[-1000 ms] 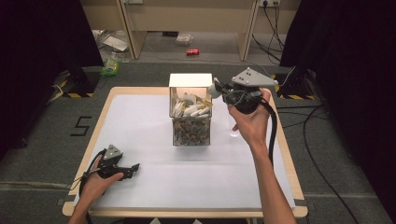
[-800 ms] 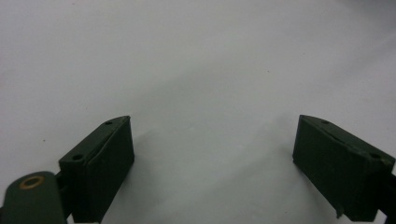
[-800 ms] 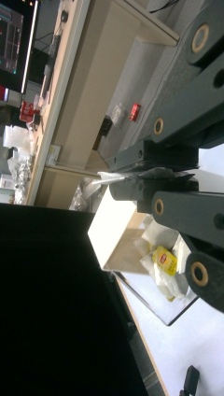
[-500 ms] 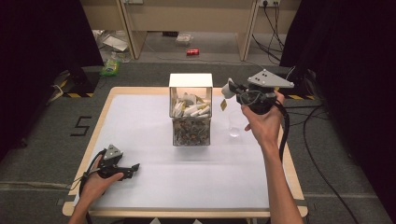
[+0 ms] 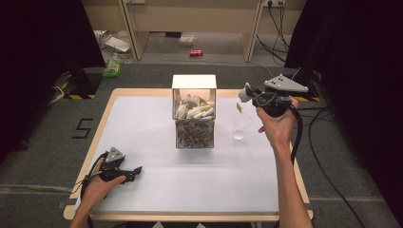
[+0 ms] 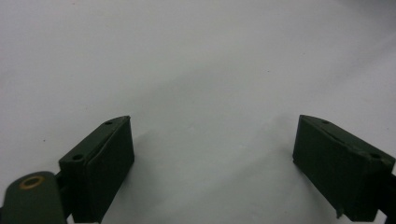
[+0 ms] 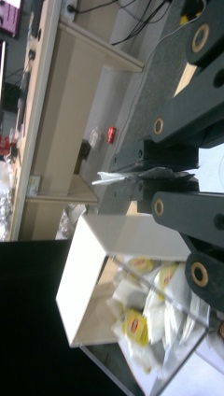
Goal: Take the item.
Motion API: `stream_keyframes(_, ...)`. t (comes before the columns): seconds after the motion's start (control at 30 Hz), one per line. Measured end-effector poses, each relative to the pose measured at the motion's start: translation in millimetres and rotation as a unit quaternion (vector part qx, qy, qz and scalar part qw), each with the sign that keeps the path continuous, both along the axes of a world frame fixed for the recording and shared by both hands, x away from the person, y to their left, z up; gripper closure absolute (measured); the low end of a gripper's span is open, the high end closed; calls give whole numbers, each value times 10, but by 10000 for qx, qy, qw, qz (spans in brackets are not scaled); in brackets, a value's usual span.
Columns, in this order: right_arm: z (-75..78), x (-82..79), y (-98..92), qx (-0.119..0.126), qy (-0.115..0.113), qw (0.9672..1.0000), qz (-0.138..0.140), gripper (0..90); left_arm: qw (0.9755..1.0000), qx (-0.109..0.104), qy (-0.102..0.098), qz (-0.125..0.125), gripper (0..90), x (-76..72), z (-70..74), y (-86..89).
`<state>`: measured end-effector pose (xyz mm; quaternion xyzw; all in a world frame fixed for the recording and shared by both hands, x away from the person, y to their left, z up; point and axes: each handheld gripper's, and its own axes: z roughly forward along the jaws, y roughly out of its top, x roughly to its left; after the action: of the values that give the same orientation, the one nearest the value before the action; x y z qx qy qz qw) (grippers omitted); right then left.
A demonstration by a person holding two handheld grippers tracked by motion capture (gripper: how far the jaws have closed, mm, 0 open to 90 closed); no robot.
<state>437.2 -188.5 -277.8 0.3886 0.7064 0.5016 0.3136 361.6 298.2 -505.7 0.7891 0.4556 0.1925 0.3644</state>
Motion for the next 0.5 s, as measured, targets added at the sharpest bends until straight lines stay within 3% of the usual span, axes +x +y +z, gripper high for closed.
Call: stream_keyframes(0.5, -294, 181, -206, -65, 304, 9987, -400, 863, 10000, -2, -1, 0, 116, 0, 0, -1)
